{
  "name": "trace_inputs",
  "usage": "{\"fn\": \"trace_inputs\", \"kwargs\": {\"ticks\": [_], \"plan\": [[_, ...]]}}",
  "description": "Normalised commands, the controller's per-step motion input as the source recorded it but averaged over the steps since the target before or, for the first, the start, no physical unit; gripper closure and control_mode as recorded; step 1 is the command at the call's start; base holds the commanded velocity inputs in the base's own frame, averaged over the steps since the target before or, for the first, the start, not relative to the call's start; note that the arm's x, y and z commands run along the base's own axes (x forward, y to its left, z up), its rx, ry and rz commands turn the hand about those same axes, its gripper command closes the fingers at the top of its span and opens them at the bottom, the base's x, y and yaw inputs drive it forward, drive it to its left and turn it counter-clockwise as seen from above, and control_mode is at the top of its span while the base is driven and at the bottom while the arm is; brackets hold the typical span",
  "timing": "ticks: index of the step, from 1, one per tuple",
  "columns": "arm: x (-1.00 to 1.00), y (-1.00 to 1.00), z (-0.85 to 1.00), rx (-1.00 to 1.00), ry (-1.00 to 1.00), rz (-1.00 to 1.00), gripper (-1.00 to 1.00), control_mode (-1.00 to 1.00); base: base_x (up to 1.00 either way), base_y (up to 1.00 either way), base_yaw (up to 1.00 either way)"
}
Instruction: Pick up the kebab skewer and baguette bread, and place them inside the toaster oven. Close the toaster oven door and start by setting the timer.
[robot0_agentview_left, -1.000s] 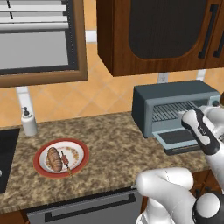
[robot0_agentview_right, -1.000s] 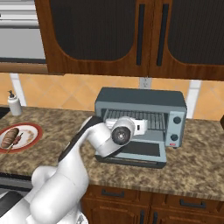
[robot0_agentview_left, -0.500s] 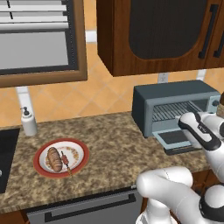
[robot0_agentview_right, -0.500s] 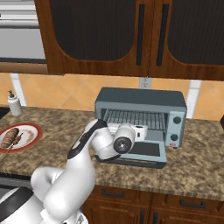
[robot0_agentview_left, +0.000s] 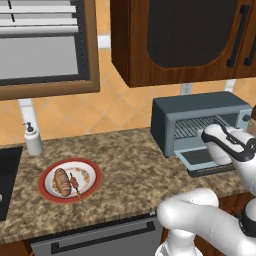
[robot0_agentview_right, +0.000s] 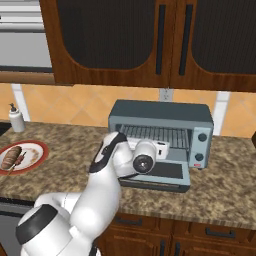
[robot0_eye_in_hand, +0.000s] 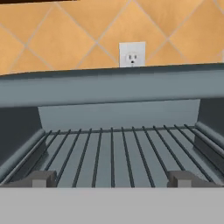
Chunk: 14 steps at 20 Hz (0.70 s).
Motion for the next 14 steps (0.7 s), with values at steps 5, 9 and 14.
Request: {"fn": "trace_inputs", "kwargs": {"ticks": [5,9,14], "plan": [[0.0,-0.15,-0.24,0.0,0.0,0.0,-1.0,-1.0,0.0,0.0,0.0],[0.05,-0.02,0.0,0.0,0.01,0.0,-1.0,-1.0,0.0,0.0,0.0],[0.15,0.0,0.0,0.0,0.01,0.0,-1.0,-1.0,0.0,0.0,0.0]]}}
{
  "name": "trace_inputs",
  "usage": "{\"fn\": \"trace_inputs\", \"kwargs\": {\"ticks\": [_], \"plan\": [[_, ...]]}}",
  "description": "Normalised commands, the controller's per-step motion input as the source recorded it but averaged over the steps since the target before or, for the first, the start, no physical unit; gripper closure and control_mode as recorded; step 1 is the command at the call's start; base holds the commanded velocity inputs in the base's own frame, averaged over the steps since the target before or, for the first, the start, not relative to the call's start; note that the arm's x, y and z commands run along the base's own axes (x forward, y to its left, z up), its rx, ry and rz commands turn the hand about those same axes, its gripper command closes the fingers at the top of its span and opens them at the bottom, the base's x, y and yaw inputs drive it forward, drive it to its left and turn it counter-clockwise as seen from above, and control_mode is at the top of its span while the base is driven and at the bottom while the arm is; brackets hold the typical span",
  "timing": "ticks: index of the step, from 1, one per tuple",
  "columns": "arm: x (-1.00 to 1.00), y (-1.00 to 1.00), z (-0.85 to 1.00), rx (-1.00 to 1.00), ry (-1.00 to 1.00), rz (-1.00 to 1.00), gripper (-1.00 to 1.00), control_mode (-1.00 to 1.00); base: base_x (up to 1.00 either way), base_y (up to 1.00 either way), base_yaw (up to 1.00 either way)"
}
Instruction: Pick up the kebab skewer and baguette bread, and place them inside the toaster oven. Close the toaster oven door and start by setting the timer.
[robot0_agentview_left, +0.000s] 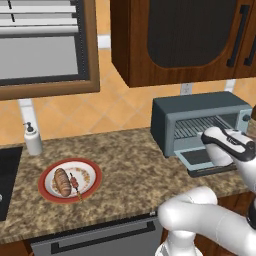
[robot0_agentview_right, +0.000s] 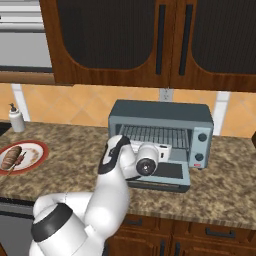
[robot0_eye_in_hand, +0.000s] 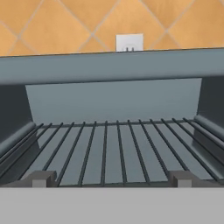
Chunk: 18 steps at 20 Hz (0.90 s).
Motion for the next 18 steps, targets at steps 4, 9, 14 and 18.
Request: {"fn": "trace_inputs", "kwargs": {"ticks": [4,9,14,18], "plan": [[0.13,0.0,0.0,0.0,0.04,0.0,-1.0,-1.0,0.0,0.0,0.0],[0.16,0.0,0.01,-0.01,0.03,0.0,-1.0,-1.0,0.0,0.0,0.0],[0.15,0.0,0.0,0.0,0.04,0.0,-1.0,-1.0,0.0,0.0,0.0],[0.38,0.02,0.0,0.0,0.16,0.0,-1.0,-1.0,0.0,0.0,0.0]]}}
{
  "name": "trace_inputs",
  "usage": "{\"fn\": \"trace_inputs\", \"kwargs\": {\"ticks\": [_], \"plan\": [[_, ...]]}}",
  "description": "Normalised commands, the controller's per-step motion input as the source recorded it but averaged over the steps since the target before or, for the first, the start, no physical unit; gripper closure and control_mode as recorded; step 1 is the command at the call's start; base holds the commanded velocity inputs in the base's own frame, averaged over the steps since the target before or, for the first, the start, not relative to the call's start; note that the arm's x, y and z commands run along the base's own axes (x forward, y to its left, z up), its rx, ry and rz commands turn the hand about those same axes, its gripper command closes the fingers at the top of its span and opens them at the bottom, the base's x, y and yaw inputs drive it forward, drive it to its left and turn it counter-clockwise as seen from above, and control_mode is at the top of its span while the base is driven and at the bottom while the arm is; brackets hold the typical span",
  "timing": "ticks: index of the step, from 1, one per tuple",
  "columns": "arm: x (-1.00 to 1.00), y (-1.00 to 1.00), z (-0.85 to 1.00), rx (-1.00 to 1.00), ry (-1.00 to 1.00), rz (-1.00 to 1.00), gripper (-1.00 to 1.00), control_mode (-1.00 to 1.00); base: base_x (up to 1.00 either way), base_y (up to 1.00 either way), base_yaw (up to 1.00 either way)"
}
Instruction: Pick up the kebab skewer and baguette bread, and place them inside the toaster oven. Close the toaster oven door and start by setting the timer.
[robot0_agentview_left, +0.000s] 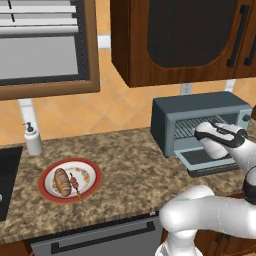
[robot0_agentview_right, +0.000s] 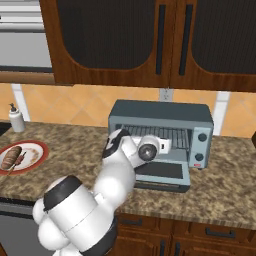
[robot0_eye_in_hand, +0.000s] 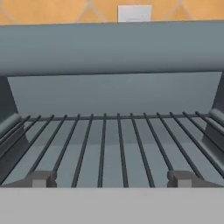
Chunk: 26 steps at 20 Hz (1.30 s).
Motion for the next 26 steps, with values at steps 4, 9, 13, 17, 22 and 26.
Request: {"fn": "trace_inputs", "kwargs": {"ticks": [4,9,13,17,22,26], "plan": [[0.24,0.0,-0.02,0.0,0.11,0.0,-1.0,-1.0,0.0,0.0,0.0],[0.18,0.0,-0.02,0.0,0.04,0.0,-1.0,-1.0,0.0,0.0,0.0],[-0.01,0.0,-0.4,0.0,0.14,0.0,-1.0,-1.0,0.0,0.0,0.0],[-0.08,-0.02,-0.44,0.0,0.2,0.0,-1.0,-1.0,0.0,0.0,0.0],[-0.74,-0.28,-0.89,0.0,0.19,0.0,-1.0,-1.0,0.0,0.0,0.0],[-1.0,-0.39,-0.94,0.0,0.14,0.0,-1.0,-1.0,0.0,0.0,0.0]]}}
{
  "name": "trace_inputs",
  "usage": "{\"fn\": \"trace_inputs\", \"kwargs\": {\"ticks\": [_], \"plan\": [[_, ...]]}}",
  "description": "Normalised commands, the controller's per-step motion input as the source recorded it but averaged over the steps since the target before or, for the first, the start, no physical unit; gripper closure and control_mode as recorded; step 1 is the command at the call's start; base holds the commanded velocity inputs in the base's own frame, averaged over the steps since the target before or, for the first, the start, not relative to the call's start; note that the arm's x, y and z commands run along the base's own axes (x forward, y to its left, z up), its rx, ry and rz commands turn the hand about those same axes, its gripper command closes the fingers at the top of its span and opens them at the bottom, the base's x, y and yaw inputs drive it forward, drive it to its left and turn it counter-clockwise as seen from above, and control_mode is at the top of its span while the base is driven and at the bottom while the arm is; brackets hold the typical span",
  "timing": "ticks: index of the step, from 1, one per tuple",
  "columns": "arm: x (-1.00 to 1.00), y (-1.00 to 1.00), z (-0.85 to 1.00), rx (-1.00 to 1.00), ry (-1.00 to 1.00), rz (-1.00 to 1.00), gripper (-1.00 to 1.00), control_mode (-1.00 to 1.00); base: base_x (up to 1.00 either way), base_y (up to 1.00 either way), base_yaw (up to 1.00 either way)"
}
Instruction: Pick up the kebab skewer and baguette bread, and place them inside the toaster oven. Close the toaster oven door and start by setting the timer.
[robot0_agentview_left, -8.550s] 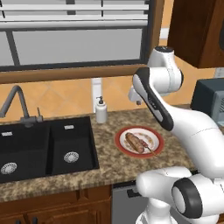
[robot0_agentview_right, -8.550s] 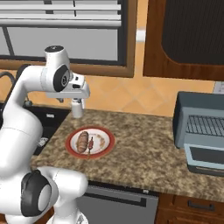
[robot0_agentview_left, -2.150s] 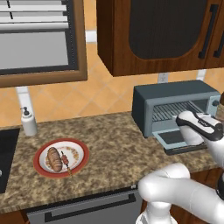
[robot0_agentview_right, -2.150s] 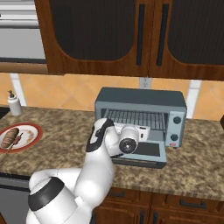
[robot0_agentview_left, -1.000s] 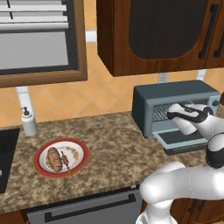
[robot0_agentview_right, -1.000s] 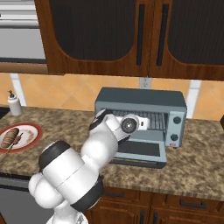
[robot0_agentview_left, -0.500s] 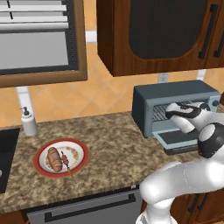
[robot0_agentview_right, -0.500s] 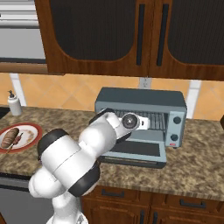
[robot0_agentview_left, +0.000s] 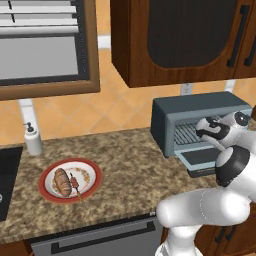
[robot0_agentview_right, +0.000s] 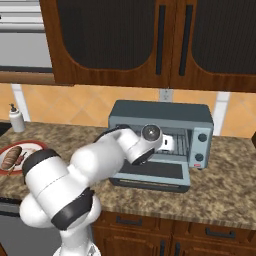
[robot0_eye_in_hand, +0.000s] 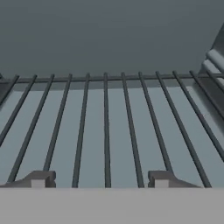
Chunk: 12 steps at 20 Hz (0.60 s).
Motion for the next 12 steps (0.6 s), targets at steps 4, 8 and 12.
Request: {"fn": "trace_inputs", "kwargs": {"ticks": [4,8,12], "plan": [[-0.82,-0.24,-0.73,0.0,0.16,0.0,-1.0,-1.0,0.0,0.0,0.0],[-0.85,-0.25,-0.79,0.0,0.16,0.0,-1.0,-1.0,0.0,0.0,0.0],[-0.82,-0.28,-0.79,0.0,0.16,0.0,-1.0,-1.0,0.0,0.0,0.0]]}}
